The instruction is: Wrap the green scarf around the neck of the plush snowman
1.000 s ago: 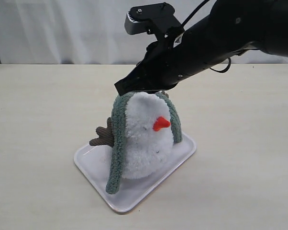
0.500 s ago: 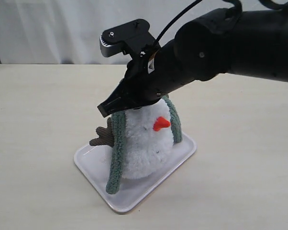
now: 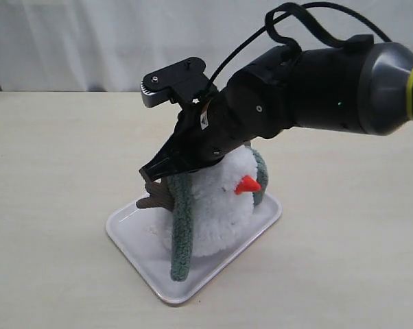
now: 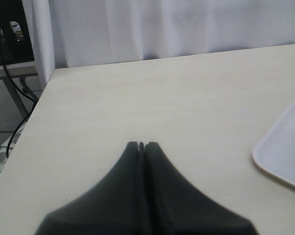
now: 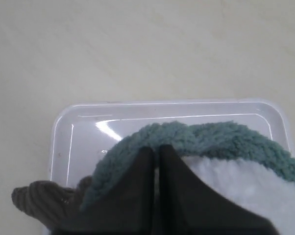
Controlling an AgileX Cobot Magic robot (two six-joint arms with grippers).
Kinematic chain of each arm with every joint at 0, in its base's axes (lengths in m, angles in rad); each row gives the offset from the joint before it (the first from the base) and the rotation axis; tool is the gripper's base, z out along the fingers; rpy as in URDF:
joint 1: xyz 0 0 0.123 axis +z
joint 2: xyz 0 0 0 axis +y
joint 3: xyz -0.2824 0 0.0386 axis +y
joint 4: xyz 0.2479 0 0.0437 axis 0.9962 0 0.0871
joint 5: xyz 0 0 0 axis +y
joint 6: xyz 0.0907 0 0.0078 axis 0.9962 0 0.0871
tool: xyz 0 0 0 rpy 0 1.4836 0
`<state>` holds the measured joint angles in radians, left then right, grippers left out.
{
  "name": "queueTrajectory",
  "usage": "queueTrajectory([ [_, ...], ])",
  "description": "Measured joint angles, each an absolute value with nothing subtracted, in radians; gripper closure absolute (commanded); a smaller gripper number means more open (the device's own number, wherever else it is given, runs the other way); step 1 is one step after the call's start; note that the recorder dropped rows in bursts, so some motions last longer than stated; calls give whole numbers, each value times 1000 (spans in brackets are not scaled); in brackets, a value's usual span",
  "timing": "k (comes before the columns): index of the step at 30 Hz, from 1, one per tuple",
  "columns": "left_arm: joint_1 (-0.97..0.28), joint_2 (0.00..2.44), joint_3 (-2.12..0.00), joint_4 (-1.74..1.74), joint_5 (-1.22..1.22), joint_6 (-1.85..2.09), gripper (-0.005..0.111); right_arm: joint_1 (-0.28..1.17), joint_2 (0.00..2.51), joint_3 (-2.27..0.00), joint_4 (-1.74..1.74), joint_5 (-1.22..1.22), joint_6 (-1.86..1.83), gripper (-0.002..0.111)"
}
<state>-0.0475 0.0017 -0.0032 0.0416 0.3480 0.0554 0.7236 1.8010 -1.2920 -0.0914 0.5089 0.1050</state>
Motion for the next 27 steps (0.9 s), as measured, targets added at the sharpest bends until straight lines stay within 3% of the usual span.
queueTrajectory([
  [27,-47,2,-3,42,348,55,107,724,1730,-1358,-42,620,105,104],
])
